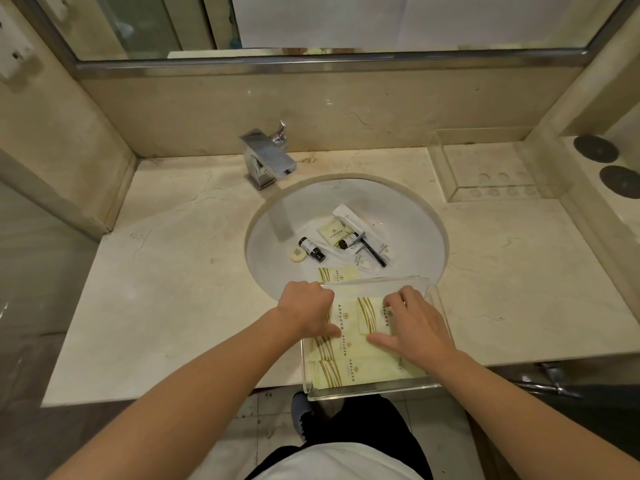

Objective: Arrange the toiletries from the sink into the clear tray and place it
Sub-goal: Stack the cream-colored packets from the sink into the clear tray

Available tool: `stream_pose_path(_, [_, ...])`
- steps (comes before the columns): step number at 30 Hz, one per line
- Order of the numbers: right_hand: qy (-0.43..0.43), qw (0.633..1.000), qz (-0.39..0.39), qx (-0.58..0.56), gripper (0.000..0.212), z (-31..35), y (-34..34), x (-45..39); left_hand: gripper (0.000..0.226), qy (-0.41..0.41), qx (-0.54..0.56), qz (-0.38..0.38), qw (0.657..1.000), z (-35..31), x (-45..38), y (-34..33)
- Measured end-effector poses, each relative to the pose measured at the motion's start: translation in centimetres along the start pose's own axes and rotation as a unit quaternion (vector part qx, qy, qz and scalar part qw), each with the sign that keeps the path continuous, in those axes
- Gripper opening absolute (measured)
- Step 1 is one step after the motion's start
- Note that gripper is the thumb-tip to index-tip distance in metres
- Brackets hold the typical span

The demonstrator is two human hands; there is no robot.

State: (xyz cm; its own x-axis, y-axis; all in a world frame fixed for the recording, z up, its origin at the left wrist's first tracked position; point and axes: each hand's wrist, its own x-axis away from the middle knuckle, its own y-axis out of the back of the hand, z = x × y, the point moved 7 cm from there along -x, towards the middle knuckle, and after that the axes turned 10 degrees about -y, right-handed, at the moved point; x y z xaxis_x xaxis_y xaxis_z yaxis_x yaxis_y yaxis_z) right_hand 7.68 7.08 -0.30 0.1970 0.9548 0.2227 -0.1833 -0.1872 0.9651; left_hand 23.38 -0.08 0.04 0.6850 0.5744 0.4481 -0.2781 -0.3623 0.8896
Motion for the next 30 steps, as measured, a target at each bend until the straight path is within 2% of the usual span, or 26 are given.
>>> stream_pose_path(7, [0.083,0.993,0.066,0.056,0.08,0.5,-0.7,0.1,0.046,-0.009,-0.022,0.011,1.0,-0.1,-0.1,-0.2])
stream_pose_path(13, [0.063,0.996,0.053,0.042,0.068,0.3,0.2,-0.2,0.034,-0.019,-0.042,0.008,0.999,-0.2,0.1,0.0])
stream_pose_path(20, [0.017,1.0,-0.012,0.006,0.051,-0.9,0.5,0.0,0.043,-0.062,-0.001,-0.033,0.998,-0.3,0.6,0.4])
stream_pose_path(30, [0.052,0.998,0.009,0.018,0.042,0.4,0.6,-0.1,0.036,-0.087,-0.037,-0.033,0.995,-0.3,0.4,0.0])
